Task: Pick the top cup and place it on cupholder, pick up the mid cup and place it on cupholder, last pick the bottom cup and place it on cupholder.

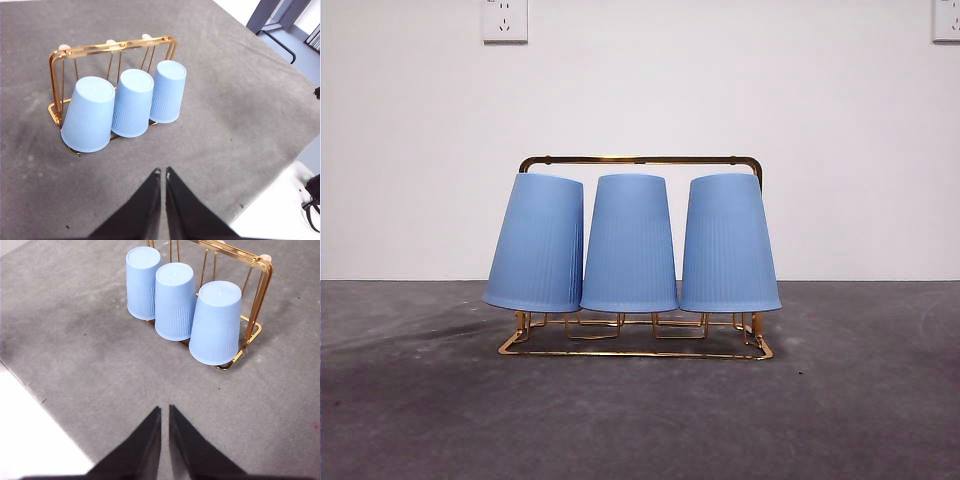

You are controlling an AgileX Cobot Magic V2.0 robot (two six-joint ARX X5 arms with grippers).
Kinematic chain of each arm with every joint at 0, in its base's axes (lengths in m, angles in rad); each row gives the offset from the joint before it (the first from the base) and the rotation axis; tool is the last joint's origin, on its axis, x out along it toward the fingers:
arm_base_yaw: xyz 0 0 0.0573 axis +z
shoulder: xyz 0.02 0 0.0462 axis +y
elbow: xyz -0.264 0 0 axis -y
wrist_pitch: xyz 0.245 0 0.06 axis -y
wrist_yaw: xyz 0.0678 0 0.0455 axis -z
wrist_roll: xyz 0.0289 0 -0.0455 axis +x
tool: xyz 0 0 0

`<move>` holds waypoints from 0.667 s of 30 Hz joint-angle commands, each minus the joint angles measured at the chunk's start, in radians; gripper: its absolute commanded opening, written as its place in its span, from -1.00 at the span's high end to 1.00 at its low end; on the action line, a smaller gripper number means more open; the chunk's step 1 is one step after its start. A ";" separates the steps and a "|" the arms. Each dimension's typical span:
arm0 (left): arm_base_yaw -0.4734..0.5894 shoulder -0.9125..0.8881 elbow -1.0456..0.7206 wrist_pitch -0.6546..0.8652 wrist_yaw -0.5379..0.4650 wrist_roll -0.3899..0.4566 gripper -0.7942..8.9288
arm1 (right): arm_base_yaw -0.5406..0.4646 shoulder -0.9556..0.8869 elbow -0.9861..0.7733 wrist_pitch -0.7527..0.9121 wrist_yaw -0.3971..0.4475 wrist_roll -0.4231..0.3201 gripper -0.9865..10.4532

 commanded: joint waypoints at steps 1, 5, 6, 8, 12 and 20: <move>-0.007 0.004 0.008 0.007 0.002 -0.001 0.82 | 0.009 0.003 0.007 0.011 0.008 0.013 0.80; -0.007 0.004 0.008 0.007 0.002 -0.001 0.82 | 0.009 0.003 0.007 0.011 0.008 0.013 0.80; -0.007 0.004 0.008 0.007 0.002 -0.001 0.82 | 0.010 0.003 0.007 0.011 0.008 0.013 0.80; -0.007 0.004 0.008 0.007 0.002 -0.001 0.82 | 0.010 0.003 0.007 0.011 0.008 0.013 0.80; 0.005 -0.009 0.008 0.007 0.002 -0.001 0.82 | 0.010 0.003 0.007 0.011 0.008 0.013 0.80; 0.201 -0.099 -0.114 0.161 0.028 0.005 0.82 | 0.009 0.003 0.007 0.011 0.008 0.013 0.80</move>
